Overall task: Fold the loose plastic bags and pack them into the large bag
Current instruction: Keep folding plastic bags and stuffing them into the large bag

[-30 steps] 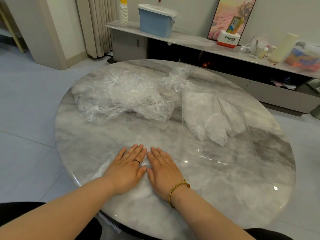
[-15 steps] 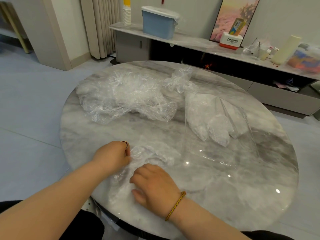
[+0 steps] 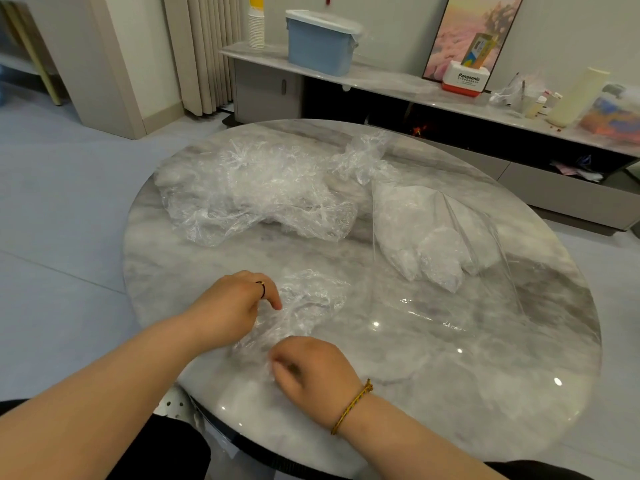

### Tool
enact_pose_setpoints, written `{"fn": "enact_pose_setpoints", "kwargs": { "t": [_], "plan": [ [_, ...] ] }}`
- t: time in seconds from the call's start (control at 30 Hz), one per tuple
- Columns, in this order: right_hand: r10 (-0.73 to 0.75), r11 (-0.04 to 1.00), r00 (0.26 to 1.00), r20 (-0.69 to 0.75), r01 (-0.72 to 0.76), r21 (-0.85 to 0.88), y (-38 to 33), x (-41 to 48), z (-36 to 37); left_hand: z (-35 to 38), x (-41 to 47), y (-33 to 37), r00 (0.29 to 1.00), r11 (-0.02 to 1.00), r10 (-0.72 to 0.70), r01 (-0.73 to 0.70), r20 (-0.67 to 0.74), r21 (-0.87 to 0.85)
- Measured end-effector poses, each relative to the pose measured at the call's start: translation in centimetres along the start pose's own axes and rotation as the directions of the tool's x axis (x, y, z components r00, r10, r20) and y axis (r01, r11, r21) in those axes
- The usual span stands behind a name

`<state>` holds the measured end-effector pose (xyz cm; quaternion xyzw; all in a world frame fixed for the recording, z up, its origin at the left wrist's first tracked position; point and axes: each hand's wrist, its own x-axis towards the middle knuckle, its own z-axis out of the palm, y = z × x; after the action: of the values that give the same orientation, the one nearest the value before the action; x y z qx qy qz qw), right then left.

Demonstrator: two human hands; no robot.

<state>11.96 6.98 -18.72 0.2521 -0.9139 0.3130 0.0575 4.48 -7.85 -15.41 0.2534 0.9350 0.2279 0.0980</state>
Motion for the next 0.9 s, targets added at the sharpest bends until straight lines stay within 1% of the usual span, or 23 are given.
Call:
{"fn": "enact_pose_setpoints", "kwargs": {
  "t": [0.03,0.07,0.1,0.13,0.2,0.27,0.33,0.4,0.47,0.5,0.57,0.63,0.67,0.7,0.73,0.8,0.83,0.9],
  "plan": [
    [0.137,0.979,0.990,0.015,-0.138,0.153,-0.3,0.0,-0.4,0.1,-0.1,0.0,1.000,0.999,-0.003,0.004,0.020,-0.042],
    [0.248,0.922,0.969,0.014,-0.241,0.302,-0.3,0.0,-0.8,0.0,-0.2,0.0,0.998,0.995,-0.025,0.030,0.060,-0.100],
    [0.339,0.858,0.941,-0.005,-0.307,0.411,-0.3,0.2,-1.1,-0.1,-0.4,0.1,0.993,0.987,-0.043,0.060,0.111,-0.152],
    [0.420,0.786,0.907,-0.021,-0.352,0.508,-0.2,0.5,-1.5,-0.2,-0.4,0.2,0.987,0.977,-0.053,0.083,0.154,-0.195],
    [0.545,0.628,0.838,-0.013,-0.397,0.669,0.2,1.1,-2.1,-0.2,-0.5,0.2,0.980,0.955,-0.062,0.113,0.189,-0.273],
    [0.653,0.465,0.757,0.035,-0.437,0.770,0.6,1.4,-2.8,-0.3,-0.8,0.5,0.976,0.929,-0.065,0.136,0.210,-0.344],
    [0.714,0.322,0.694,0.097,-0.449,0.834,0.8,1.6,-3.6,-0.5,-1.0,0.7,0.973,0.917,-0.050,0.135,0.226,-0.377],
    [0.748,0.219,0.649,0.141,-0.441,0.870,0.8,1.8,-4.1,-0.8,-1.2,1.1,0.969,0.938,-0.048,0.128,0.244,-0.322],
    [0.778,0.133,0.603,0.174,-0.429,0.893,1.0,2.0,-4.3,-0.4,-1.0,0.9,0.969,0.974,-0.053,0.103,0.242,-0.200],
    [0.795,0.093,0.576,0.192,-0.427,0.899,1.0,2.1,-4.3,0.0,-0.7,0.8,0.972,0.990,-0.069,0.095,0.225,-0.106],
    [0.815,0.027,0.528,0.237,-0.444,0.896,1.1,2.3,-4.3,0.6,-0.4,0.9,0.988,0.994,-0.103,0.098,0.111,0.051],
    [0.809,0.014,0.523,0.267,-0.472,0.882,1.0,2.5,-4.4,1.2,-0.3,1.1,0.993,0.988,-0.115,0.112,0.026,0.105],
    [0.800,0.036,0.537,0.268,-0.488,0.872,0.9,2.5,-4.5,1.4,-0.2,1.1,0.993,0.986,-0.120,0.118,0.009,0.119],
    [0.793,0.083,0.557,0.248,-0.502,0.861,0.8,2.5,-4.5,1.4,-0.3,1.1,0.992,0.982,-0.126,0.125,-0.001,0.139],
    [0.789,0.156,0.578,0.207,-0.515,0.843,0.7,2.4,-4.4,1.3,-0.3,1.2,0.991,0.979,-0.134,0.133,-0.002,0.156],
    [0.783,0.297,0.609,0.128,-0.547,0.783,0.6,2.2,-4.1,1.4,-0.2,1.3,0.995,0.982,-0.100,0.101,-0.016,0.160],
    [0.782,0.342,0.614,0.108,-0.567,0.749,0.6,2.0,-3.8,1.4,-0.2,1.3,0.997,0.986,-0.077,0.080,-0.025,0.146],
    [0.794,0.383,0.603,0.081,-0.598,0.704,0.7,1.9,-3.4,1.3,-0.3,1.5,0.998,0.992,-0.055,0.057,-0.019,0.111]
  ]
}}
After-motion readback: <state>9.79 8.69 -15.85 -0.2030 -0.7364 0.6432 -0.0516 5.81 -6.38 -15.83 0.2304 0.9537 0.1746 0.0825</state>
